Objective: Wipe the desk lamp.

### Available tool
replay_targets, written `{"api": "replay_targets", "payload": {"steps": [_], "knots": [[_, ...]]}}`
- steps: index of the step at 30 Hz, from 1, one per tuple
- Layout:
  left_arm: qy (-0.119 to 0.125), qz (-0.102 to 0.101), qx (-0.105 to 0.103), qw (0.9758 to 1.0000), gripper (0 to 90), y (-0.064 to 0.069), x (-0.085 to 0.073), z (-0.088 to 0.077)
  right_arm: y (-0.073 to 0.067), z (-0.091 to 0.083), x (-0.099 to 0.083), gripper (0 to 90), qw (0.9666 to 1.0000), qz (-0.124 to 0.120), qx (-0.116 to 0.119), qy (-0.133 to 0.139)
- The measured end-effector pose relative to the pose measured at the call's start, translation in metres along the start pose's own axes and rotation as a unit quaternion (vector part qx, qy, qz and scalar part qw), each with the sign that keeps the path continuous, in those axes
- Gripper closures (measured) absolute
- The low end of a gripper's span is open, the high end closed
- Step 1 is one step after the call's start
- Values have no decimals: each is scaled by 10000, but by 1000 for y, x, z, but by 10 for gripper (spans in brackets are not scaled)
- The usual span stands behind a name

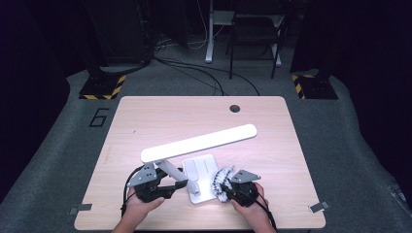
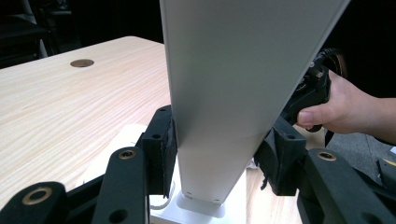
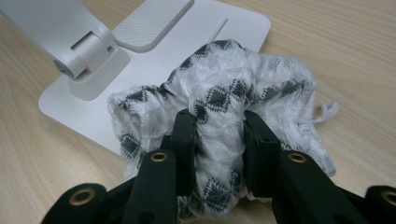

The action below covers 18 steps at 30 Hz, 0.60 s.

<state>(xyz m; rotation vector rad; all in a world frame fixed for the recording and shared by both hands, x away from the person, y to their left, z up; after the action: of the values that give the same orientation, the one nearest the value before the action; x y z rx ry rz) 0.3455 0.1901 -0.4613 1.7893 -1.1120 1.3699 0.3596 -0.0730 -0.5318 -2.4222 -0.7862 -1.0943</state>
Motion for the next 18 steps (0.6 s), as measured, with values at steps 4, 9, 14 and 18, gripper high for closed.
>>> {"api": "replay_targets", "payload": {"steps": [4, 9, 14, 18], "knots": [[49, -49, -67, 10000, 521, -1, 0, 0, 1, -1, 0, 689, 10000, 76, -41, 13], [21, -98, -84, 9999, 499, -2, 0, -1, 3, -1, -1, 689, 9999, 132, -74, 17], [-5, -109, -19, 9999, 486, -2, 5, -5, 3, -1, -1, 688, 9999, 101, -105, 15], [-67, -101, 21, 9999, 478, -2, 8, -7, 5, -1, -1, 688, 9999, 102, -82, 5]]}}
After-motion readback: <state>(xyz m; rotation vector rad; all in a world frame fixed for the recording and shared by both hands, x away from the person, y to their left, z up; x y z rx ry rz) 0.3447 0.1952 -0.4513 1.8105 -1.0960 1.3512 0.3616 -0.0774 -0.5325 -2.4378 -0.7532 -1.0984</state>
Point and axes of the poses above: each handheld gripper's, and its own axes: z roughly forward along the jaws, x roughly out of its top, y roughly to its right, the point moved 4 cm from there along z, roughly forward along the jaws, and after that the axes turned 6 degrees about z, right-handed, at the moved point
